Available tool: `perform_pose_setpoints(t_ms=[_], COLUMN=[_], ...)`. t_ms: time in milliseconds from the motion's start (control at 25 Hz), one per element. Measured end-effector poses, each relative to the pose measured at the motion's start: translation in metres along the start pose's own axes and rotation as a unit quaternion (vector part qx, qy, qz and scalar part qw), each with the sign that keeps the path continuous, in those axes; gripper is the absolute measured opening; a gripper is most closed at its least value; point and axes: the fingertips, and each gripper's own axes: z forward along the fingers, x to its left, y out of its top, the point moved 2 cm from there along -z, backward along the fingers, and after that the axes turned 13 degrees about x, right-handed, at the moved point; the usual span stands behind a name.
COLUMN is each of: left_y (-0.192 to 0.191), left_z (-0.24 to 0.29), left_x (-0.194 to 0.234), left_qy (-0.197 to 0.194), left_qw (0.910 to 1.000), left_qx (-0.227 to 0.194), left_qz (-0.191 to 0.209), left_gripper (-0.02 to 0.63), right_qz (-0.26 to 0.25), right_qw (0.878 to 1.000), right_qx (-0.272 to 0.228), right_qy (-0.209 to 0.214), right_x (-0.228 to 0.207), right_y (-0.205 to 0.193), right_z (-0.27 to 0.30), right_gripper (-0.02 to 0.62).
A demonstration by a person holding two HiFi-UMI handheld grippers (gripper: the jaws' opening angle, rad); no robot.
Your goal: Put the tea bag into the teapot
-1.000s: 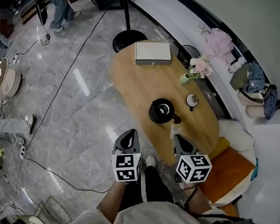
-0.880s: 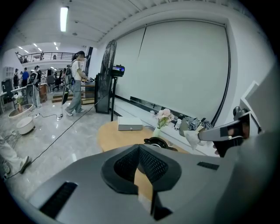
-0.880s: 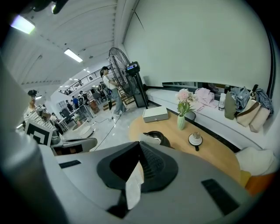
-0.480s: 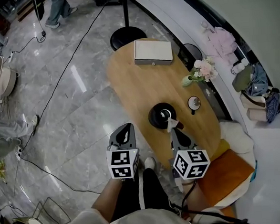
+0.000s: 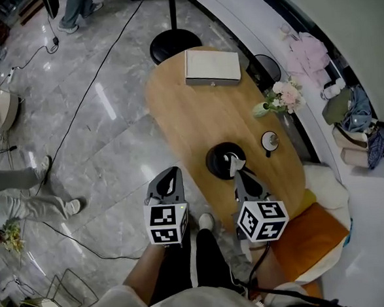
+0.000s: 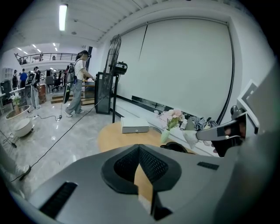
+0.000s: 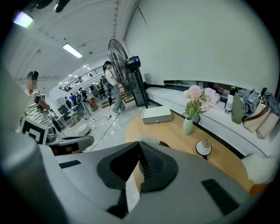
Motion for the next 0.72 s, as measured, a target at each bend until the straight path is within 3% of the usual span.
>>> perform_pose_setpoints(t_ms=[720], left_y=[-0.008], left_z=[0.01], left_x=[0.011], left_qy=[-0.003], left_qw=[0.9999], left_qx=[0.017], left_qz=[-0.002], left_gripper=[0.015], right_qz=[0.036], right_qw=[0.999], right_qx=[0.006], right_qy=[-0.024], right_x=[-0.011], right_y=[-0.003], right_z=[0.012], right_gripper=[0.042])
